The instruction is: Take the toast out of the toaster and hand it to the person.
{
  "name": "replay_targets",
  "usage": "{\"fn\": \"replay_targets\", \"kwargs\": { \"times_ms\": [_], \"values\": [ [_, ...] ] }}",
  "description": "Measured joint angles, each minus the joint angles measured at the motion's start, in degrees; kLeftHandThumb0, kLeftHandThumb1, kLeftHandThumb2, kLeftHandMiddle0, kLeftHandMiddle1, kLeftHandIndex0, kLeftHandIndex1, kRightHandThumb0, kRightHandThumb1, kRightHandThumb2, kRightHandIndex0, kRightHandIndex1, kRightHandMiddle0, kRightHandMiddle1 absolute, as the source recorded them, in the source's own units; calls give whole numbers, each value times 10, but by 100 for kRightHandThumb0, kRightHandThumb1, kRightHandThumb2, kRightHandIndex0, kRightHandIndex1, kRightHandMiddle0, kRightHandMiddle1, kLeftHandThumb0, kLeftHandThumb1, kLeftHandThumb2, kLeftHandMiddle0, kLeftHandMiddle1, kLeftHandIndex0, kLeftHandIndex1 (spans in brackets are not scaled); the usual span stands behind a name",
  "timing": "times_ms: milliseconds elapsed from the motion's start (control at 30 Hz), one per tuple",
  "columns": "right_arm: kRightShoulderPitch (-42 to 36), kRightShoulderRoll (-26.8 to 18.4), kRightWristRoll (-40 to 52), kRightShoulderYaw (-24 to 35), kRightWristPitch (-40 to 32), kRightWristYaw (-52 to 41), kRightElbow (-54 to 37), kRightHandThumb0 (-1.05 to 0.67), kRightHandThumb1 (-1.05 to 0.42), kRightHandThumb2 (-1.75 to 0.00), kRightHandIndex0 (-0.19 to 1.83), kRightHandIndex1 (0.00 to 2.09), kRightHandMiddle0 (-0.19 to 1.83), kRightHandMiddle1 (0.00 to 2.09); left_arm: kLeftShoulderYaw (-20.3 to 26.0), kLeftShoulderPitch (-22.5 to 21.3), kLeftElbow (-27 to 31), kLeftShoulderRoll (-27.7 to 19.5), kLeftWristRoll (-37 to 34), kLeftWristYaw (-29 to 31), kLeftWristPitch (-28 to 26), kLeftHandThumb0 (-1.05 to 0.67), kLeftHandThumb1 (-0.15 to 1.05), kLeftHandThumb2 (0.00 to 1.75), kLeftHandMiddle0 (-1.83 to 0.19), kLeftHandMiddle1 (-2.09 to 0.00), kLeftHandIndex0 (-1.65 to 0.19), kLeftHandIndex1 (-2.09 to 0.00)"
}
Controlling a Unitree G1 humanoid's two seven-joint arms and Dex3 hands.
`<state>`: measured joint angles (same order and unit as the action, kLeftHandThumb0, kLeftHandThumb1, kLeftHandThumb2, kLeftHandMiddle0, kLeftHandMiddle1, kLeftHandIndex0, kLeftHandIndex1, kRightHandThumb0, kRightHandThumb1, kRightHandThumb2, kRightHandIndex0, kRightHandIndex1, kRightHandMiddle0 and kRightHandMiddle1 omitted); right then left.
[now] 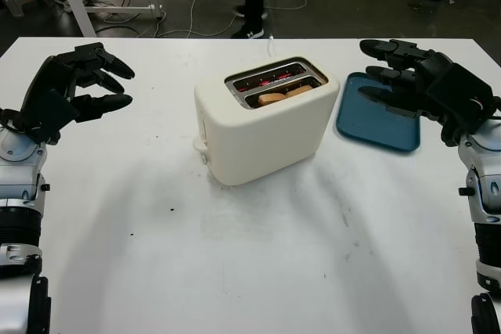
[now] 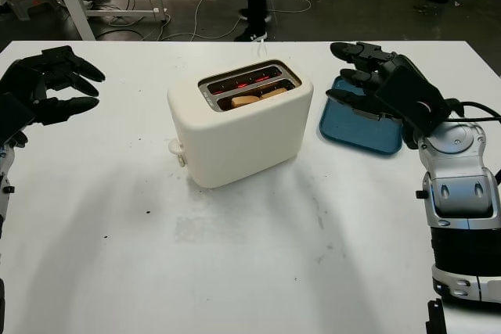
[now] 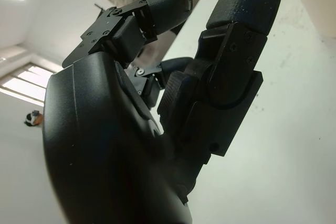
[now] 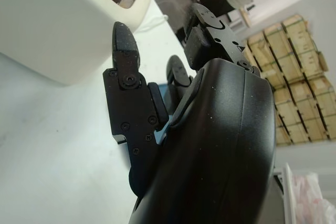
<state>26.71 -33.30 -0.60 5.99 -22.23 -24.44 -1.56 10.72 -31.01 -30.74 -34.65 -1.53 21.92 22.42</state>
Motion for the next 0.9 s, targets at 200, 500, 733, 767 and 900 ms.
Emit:
{"fn": "replay_targets", "kwargs": {
  "times_ms": [200,500,733,767,900],
  "values": [
    [0,0,0,0,0,0,0,-29,-92,-17,39,1,38,1,0,0,0,0,0,0,0,-105,84,0,-48,-131,-58,-110],
    [0,0,0,0,0,0,1,-31,-92,-17,39,1,39,1,0,0,0,0,1,0,0,-105,83,0,-46,-135,-56,-114],
    [0,0,1,0,0,1,1,-31,-92,-17,40,1,39,1,0,0,2,-1,13,-6,-3,-105,84,0,-43,-140,-52,-121],
    [0,0,1,0,0,1,1,-31,-92,-17,40,1,39,1,0,0,2,-1,15,-8,-3,-105,84,0,-43,-141,-51,-122],
    [0,0,1,0,0,1,1,-31,-92,-16,40,1,39,0,0,0,2,-1,18,-12,-4,-105,84,0,-42,-143,-50,-125]
  ]
}}
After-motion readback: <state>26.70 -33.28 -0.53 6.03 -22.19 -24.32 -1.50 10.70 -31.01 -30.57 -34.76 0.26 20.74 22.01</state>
